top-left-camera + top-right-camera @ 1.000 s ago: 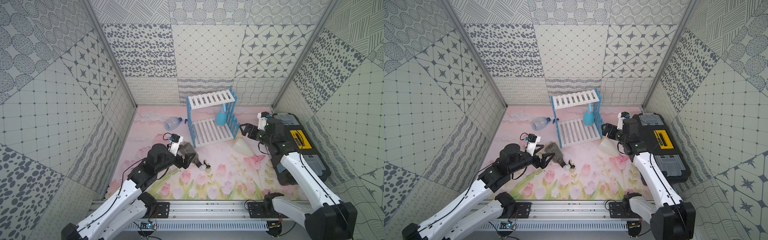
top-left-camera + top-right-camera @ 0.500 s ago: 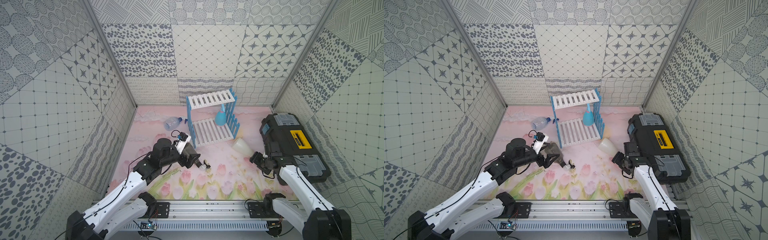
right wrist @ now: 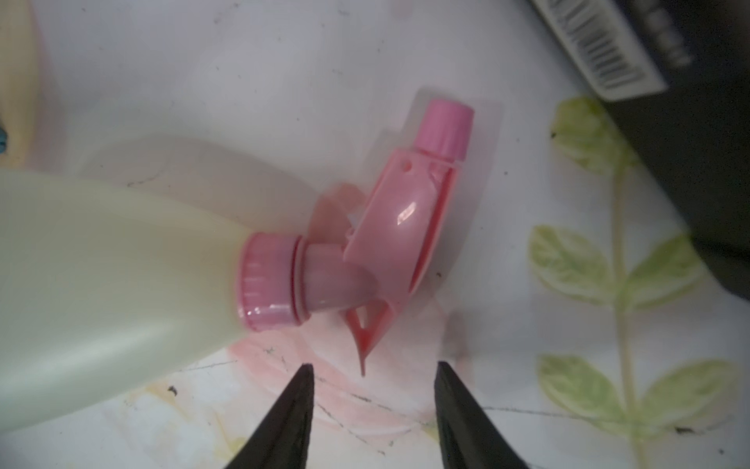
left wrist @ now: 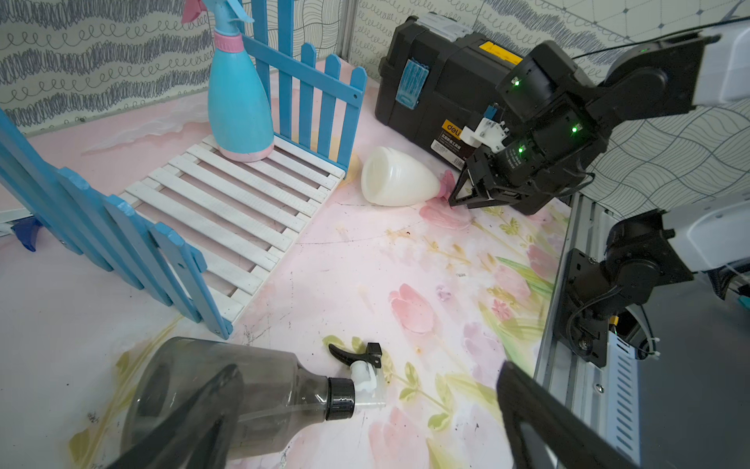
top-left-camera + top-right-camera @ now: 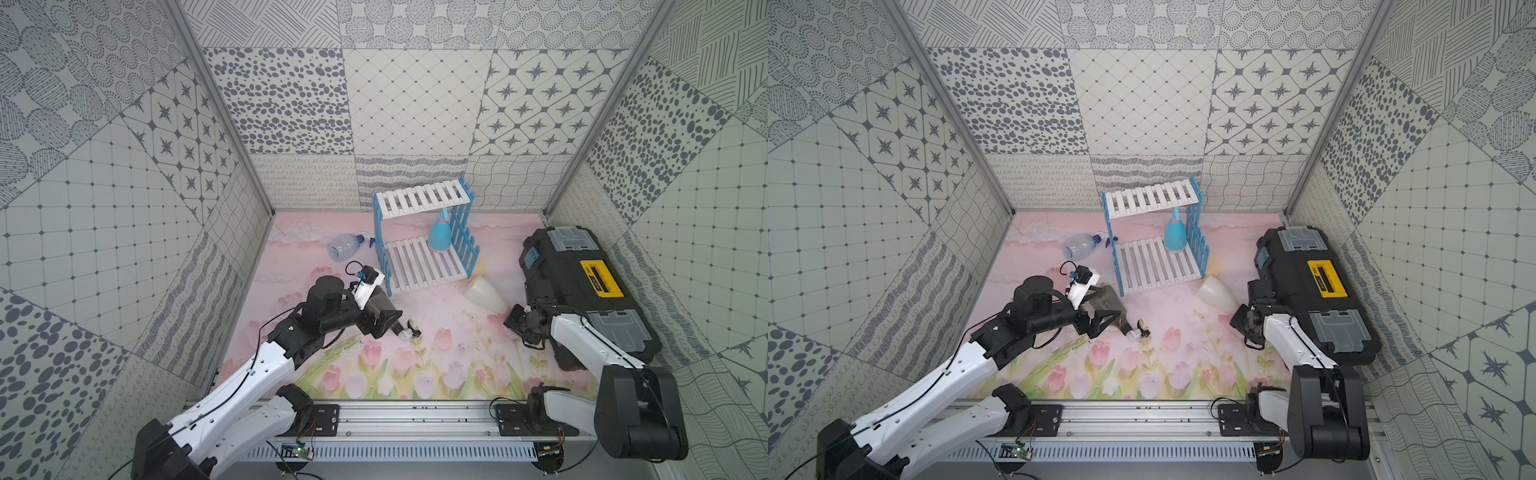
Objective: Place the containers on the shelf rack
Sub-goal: 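Pick up a container from the center of the board.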
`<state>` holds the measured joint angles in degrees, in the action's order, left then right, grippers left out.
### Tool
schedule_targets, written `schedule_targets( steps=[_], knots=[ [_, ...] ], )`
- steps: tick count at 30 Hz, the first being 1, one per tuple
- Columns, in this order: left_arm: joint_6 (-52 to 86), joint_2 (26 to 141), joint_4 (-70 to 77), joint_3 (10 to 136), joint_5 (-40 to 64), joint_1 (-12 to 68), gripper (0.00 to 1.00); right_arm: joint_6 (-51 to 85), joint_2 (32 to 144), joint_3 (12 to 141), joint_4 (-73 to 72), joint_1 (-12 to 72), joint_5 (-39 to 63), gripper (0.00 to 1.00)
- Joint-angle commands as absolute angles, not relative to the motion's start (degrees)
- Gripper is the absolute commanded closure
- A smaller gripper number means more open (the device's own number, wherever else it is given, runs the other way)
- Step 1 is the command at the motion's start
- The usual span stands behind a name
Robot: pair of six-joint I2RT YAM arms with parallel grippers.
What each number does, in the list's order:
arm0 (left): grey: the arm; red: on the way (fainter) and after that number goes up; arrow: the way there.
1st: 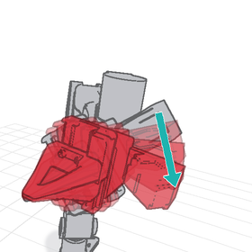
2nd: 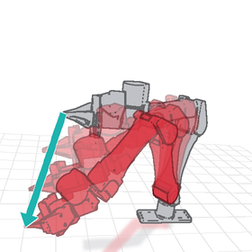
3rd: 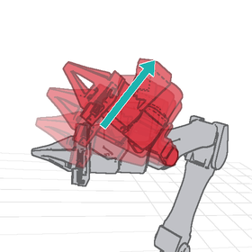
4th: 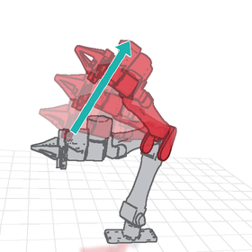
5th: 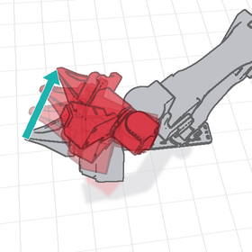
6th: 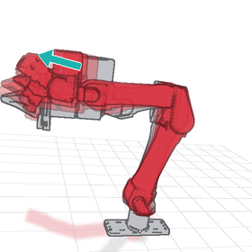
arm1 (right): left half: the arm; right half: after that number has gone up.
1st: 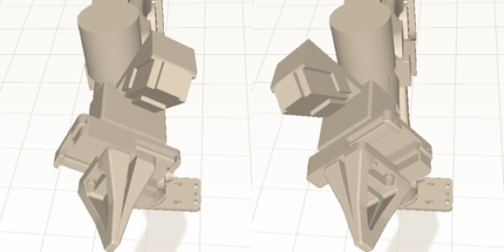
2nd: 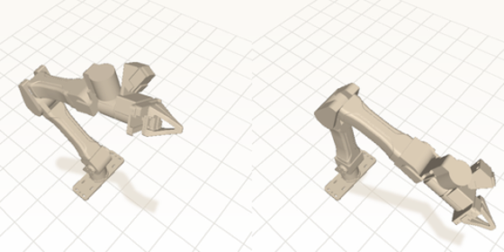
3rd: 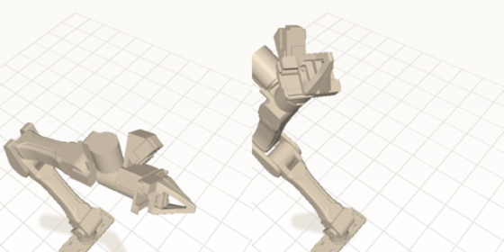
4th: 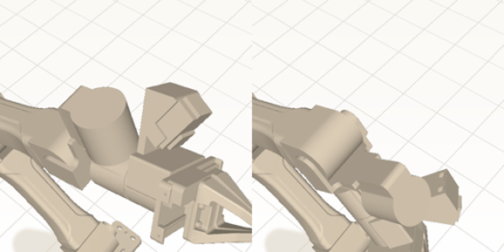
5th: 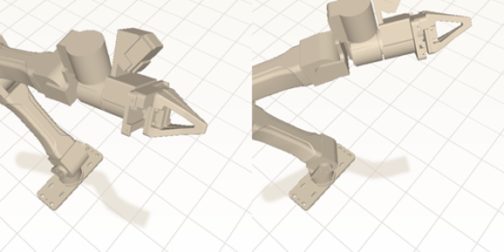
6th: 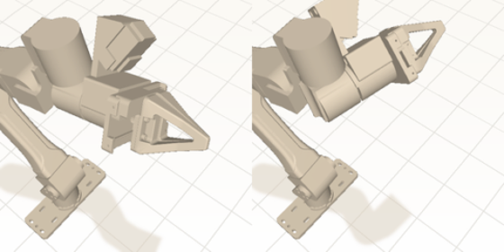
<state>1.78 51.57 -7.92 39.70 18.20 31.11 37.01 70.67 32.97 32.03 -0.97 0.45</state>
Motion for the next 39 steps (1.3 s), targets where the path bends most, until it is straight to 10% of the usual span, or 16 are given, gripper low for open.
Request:
schedule_targets(
  steps=[1, 17, 25, 39],
  knots=[
    [1.3, 52.1, -4.3, 40.2, 20.7, 30.8, 0.01, 35.3, 73.1, 34.5, 28.7, -1.2, -0.7, 0.56],
    [2.2, 52.8, -3.7, 40.0, 21.0, 30.8, 0.01, 34.5, 74.8, 33.8, 27.2, -1.1, 1.0, 1.0],
    [3.3, 52.4, -3.8, 39.8, 21.4, 30.9, 0.01, 34.1, 66.9, 32.1, 31.2, 1.1, 0.8, 1.0],
    [3.0, 60.3, -11.0, 47.3, 30.0, 32.5, 0.01, 29.4, 61.6, 39.1, 35.3, 39.9, -23.4, 1.0]
  ],
)
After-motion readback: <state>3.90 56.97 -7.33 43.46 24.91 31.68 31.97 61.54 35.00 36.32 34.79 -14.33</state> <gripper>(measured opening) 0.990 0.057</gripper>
